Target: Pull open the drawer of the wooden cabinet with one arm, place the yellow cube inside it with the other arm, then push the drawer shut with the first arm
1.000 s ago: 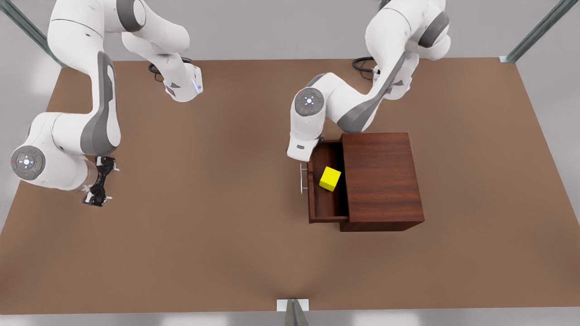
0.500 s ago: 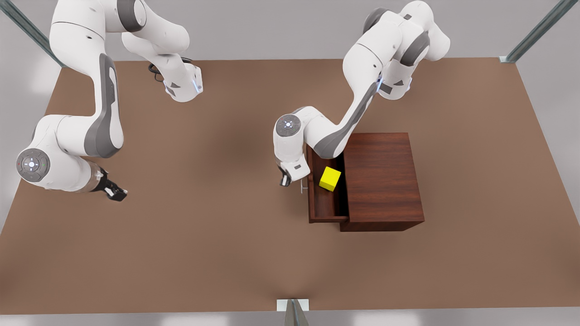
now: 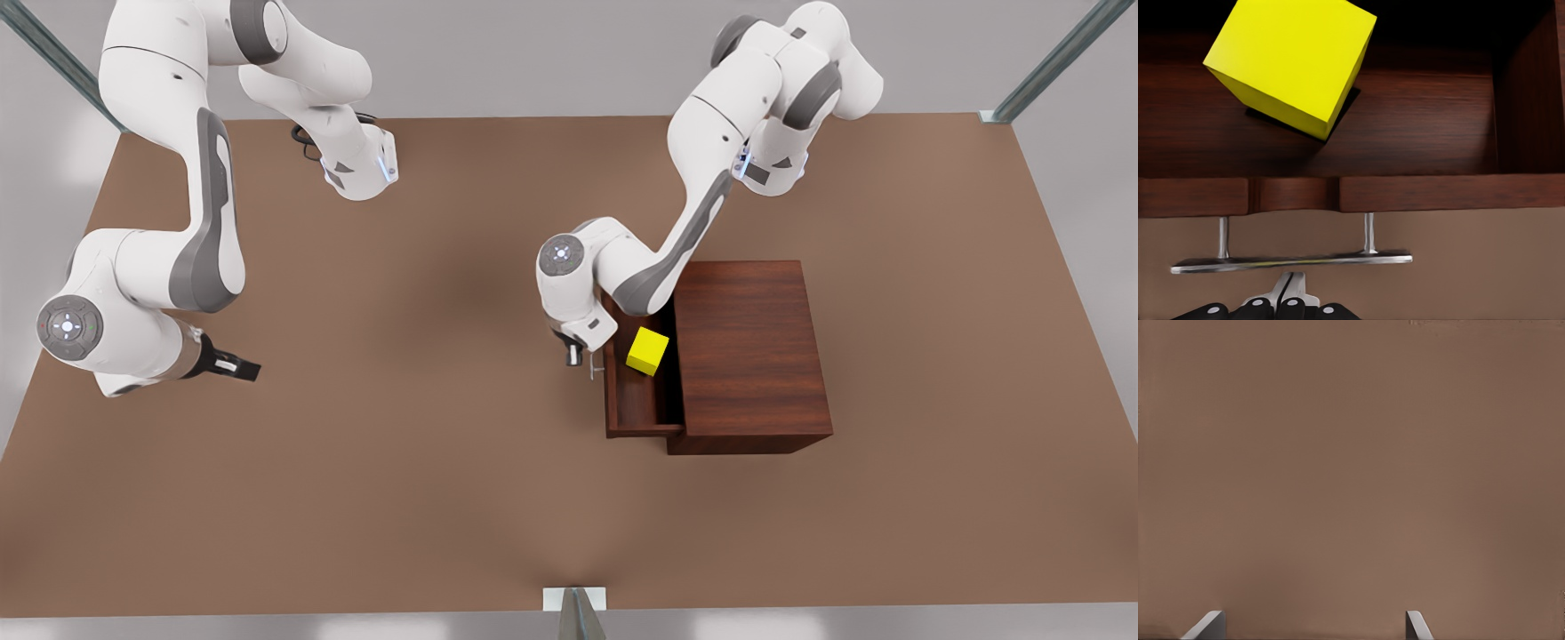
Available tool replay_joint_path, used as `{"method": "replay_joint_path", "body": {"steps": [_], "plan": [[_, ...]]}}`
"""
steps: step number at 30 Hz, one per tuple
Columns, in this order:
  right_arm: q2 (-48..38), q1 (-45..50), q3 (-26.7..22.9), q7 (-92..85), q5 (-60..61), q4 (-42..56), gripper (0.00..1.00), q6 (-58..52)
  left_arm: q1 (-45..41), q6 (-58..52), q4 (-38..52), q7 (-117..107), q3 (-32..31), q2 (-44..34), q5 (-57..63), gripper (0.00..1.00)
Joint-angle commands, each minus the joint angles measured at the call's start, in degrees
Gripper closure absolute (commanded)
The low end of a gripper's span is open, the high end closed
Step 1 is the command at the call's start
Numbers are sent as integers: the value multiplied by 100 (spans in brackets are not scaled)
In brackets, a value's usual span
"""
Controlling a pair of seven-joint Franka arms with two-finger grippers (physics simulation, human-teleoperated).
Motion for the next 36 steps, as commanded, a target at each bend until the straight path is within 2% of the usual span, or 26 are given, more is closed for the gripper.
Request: {"method": "replay_joint_path", "body": {"steps": [1,7,20,34,36], "plan": [[-6,0,1,-1727,-2,3,0,0,16,-473,-2,-502,2,-54,-22,100],[-6,0,10,-1727,-2,3,0,0,218,-570,-28,-10,11,-54,-13,100],[20,9,27,-1683,-11,11,0,9,640,-1492,-19,1607,11,-265,-259,100],[20,9,27,-1692,-11,11,0,0,1141,-1739,60,2486,20,-353,-285,100],[20,0,27,-1692,-11,11,0,8,1141,-1739,253,2320,11,-344,-601,100]]}}
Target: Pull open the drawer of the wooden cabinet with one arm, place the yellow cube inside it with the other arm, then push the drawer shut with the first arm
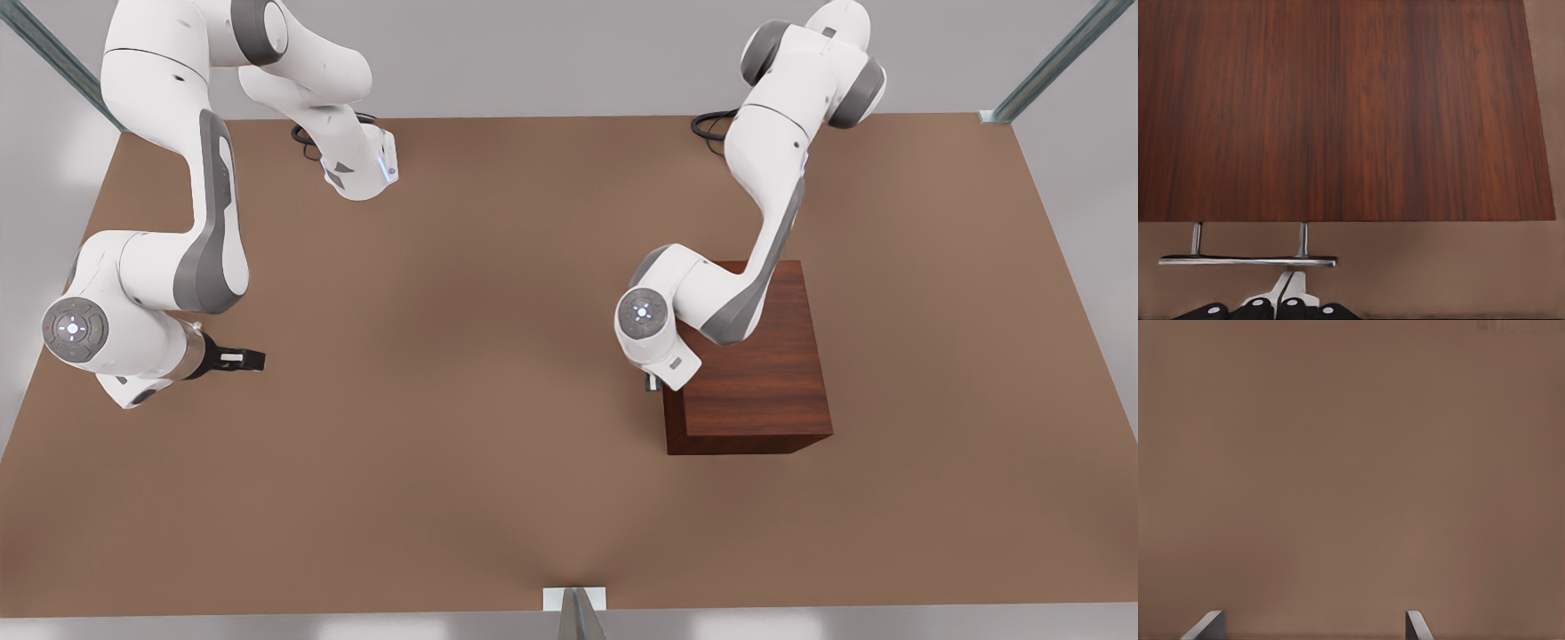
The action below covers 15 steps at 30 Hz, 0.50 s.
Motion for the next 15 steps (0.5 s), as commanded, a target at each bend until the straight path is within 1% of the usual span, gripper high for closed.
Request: {"method": "replay_joint_path", "body": {"steps": [1,2,3,4,5,7,9,10,11,13,15], "plan": [[-6,1,0,-230,4,3,0,-7,-1,-93,137,544,-10,-2,-285,100],[-6,-8,0,-230,4,3,0,2,8,-137,260,596,8,-89,-434,100],[-6,1,0,-230,4,3,0,2,306,-382,278,1026,-1,-467,-487,100],[-6,1,0,-230,4,3,0,-6,657,-813,296,2036,-10,-819,-689,66],[-6,1,0,-230,4,3,0,2,851,-1173,287,3091,26,-1021,-663,0],[-6,1,0,-230,4,3,0,-7,1422,-1657,190,5612,17,-1346,-707,0],[-6,-8,0,-230,4,3,0,-7,1993,-1842,-205,8275,26,-1803,-996,0],[-6,-8,0,-230,4,3,0,-7,2389,-1956,-346,10550,26,-1988,-1102,0],[-6,-8,0,-230,4,3,0,-7,2539,-1895,-329,12249,17,-1980,-1094,0],[-6,-8,0,-230,4,3,0,-7,2539,-1315,-276,12532,-27,-2041,-1076,0],[-6,-8,0,-230,4,-6,0,-7,2539,-1323,-293,13041,8,-2366,-909,0]]}}
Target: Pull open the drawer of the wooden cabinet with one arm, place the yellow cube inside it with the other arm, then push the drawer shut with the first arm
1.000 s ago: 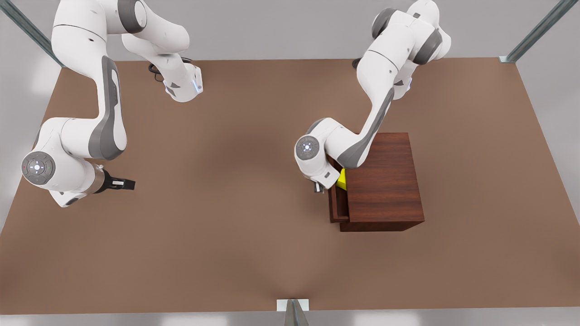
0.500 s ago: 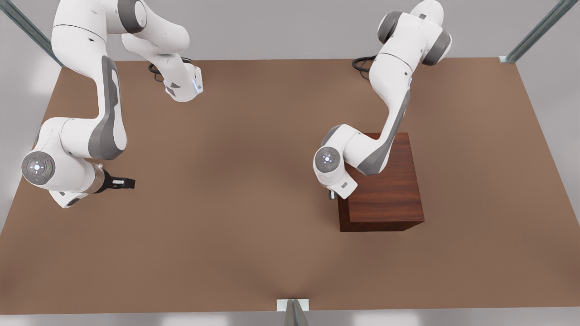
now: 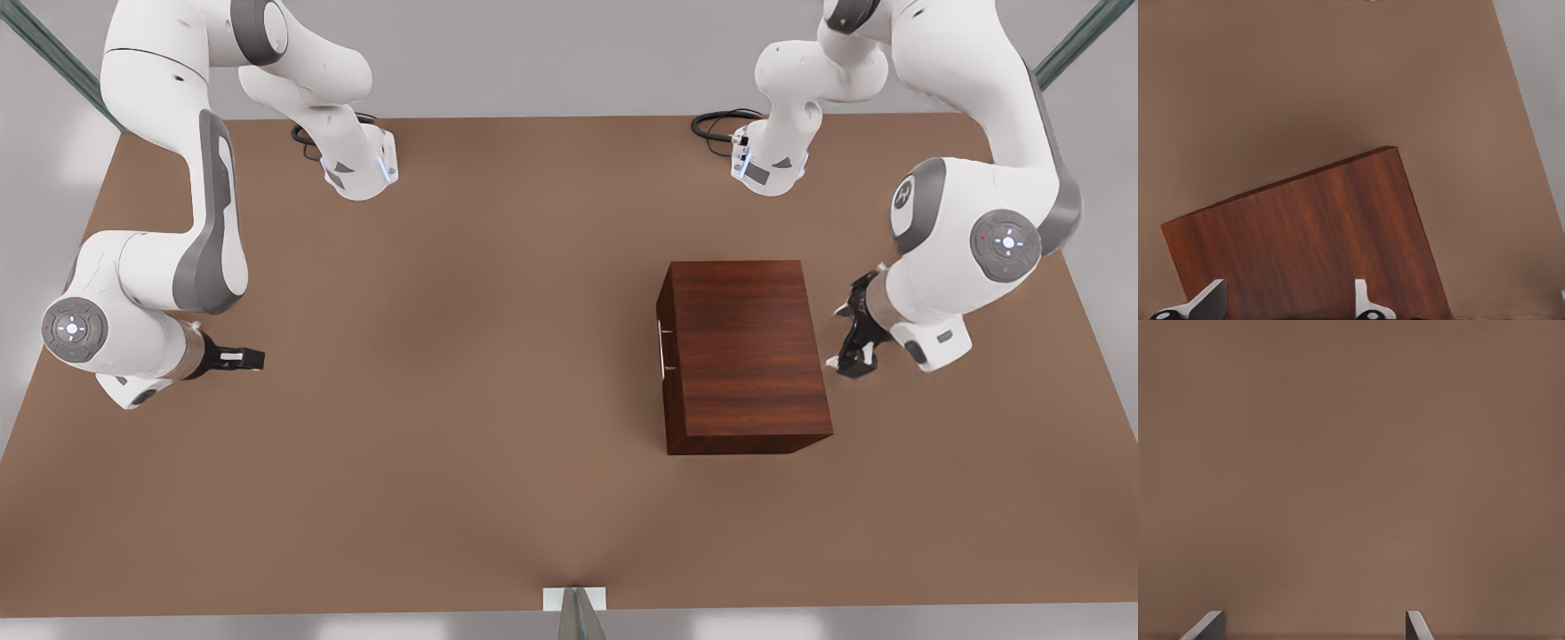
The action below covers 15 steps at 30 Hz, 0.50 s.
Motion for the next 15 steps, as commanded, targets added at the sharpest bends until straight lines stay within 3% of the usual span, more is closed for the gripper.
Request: {"method": "replay_joint_path", "body": {"steps": [1,15], "plan": [[-7,9,-1,-102,4,-4,0,-4,120,-5,5,8576,78,-88,-55,0],[-7,0,-1,-102,4,-4,0,-4,270,-120,67,8445,34,8,-152,0]]}}
